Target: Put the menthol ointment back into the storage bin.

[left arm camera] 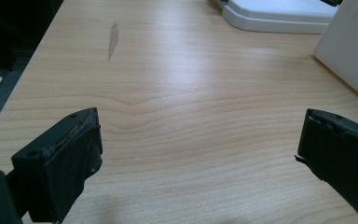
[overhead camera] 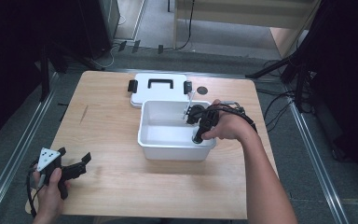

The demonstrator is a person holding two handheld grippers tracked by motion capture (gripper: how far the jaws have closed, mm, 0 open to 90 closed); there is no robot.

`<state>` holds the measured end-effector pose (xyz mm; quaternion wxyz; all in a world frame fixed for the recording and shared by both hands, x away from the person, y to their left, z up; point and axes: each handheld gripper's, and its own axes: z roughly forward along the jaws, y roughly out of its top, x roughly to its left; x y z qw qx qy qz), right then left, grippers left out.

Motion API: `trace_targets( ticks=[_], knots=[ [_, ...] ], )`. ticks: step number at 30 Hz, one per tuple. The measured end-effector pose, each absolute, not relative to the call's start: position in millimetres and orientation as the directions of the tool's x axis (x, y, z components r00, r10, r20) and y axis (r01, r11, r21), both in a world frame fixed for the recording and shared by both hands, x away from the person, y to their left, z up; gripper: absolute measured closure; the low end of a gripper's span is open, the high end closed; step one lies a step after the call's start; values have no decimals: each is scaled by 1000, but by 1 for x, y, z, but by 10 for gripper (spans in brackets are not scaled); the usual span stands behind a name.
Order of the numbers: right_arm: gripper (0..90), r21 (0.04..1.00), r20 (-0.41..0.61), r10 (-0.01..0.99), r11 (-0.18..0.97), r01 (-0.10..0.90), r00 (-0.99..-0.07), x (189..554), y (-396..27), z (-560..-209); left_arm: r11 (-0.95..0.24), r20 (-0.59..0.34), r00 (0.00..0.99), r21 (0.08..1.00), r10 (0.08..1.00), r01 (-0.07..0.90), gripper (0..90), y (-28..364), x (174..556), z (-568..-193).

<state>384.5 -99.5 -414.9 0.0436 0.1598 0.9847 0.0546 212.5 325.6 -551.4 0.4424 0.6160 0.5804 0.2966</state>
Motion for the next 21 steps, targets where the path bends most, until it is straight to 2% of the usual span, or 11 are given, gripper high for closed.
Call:
trace_targets(
  ticks=[15,21],
  knots=[
    [514,69,-84,317,947,312,-945,386,-95,-429,65,-148,150,889,978,453,3,325,213,-551],
    [513,20,-103,303,953,303,-947,387,-91,-437,65,-148,149,889,978,454,3,326,213,-551]
  ],
)
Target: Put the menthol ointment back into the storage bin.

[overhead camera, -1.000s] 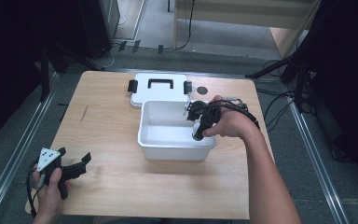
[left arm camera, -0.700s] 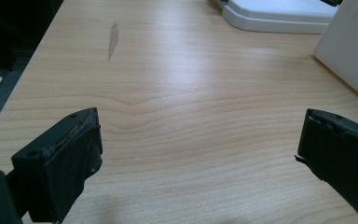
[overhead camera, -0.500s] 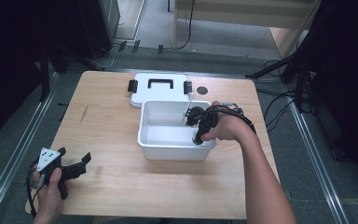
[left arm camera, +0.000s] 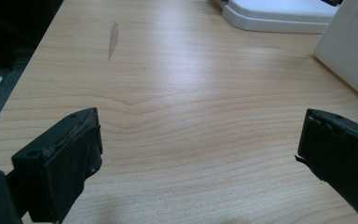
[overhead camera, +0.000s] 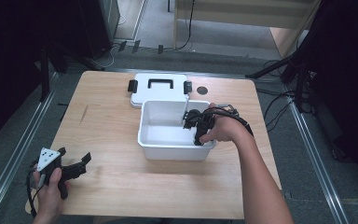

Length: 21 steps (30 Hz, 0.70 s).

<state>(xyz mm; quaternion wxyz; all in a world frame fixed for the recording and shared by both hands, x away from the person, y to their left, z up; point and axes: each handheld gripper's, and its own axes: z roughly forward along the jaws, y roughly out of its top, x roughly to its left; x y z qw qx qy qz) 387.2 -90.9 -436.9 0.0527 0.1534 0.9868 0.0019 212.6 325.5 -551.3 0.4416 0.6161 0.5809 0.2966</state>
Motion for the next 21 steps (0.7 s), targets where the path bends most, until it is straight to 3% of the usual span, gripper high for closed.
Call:
trace_targets(
  ticks=[21],
  knots=[
    [509,-78,-142,256,960,269,-956,387,-82,-449,66,-149,149,889,978,452,3,326,213,-551]
  ],
)
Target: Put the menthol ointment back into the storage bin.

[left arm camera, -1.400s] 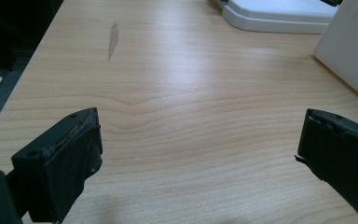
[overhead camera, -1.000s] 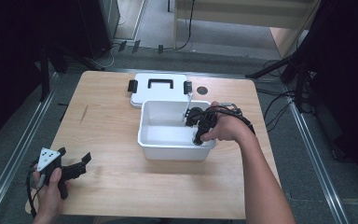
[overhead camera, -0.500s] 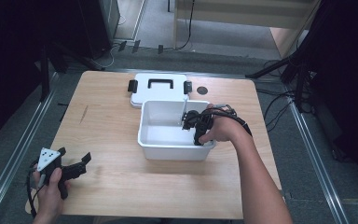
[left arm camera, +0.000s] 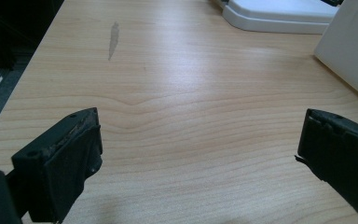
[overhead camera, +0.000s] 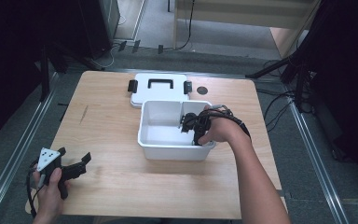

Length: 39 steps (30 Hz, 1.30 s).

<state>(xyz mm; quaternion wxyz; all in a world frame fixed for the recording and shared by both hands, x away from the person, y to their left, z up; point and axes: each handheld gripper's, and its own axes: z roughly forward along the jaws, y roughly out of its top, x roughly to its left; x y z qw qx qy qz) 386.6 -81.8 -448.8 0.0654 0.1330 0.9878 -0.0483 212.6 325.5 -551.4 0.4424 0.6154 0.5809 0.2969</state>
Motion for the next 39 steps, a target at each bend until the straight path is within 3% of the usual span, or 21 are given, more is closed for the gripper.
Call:
trace_targets(
  ticks=[21,39],
  knots=[
    [520,-60,-155,241,966,253,-958,385,-85,-445,64,-147,149,889,978,454,3,325,213,-551],
    [391,25,-163,286,958,285,-944,378,-96,-406,67,-148,147,889,978,453,3,325,213,-551]
  ],
)
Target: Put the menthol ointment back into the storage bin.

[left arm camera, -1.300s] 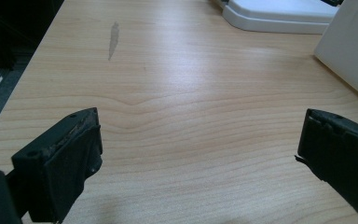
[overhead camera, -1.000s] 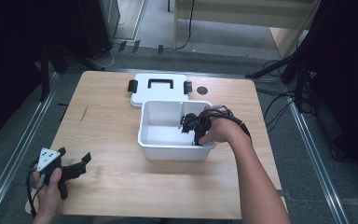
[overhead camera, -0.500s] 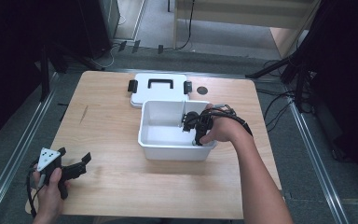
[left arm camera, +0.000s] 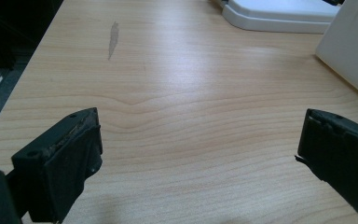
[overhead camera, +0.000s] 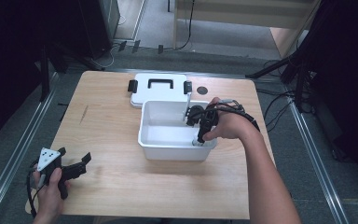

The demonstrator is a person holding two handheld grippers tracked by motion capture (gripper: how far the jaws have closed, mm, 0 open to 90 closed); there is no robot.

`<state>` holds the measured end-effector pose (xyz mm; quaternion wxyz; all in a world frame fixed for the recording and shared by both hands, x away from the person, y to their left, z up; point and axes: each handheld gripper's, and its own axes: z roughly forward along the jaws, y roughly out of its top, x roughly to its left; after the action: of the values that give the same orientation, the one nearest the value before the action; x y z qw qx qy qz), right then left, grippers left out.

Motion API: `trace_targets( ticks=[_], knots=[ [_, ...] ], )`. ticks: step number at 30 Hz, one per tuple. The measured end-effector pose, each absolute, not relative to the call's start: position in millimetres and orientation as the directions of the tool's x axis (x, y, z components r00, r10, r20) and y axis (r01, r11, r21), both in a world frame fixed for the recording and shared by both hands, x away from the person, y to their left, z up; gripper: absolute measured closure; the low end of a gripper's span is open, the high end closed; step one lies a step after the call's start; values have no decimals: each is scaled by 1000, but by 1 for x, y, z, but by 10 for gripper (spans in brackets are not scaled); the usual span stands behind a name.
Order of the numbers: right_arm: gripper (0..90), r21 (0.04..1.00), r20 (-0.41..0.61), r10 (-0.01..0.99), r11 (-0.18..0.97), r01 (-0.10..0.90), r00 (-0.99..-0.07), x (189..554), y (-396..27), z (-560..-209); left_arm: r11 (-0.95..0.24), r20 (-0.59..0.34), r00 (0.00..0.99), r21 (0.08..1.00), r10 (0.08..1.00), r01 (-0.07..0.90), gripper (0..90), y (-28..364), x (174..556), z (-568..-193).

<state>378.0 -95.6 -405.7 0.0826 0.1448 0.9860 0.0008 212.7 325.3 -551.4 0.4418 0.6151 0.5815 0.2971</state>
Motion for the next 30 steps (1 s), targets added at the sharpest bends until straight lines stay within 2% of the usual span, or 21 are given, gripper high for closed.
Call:
trace_targets(
  ticks=[10,19,25,30],
  knots=[
    [256,130,-144,360,930,343,-922,371,-112,-376,62,-145,151,889,978,453,2,326,213,-551],
    [145,204,-148,486,867,454,-862,367,-136,-358,61,-143,149,889,978,453,3,326,213,-551],
    [112,265,-127,558,816,514,-820,364,-158,-357,62,-144,148,890,978,452,3,326,213,-551],
    [95,356,-66,646,727,587,-761,363,-185,-360,60,-143,149,889,978,454,3,326,213,-551]
  ],
)
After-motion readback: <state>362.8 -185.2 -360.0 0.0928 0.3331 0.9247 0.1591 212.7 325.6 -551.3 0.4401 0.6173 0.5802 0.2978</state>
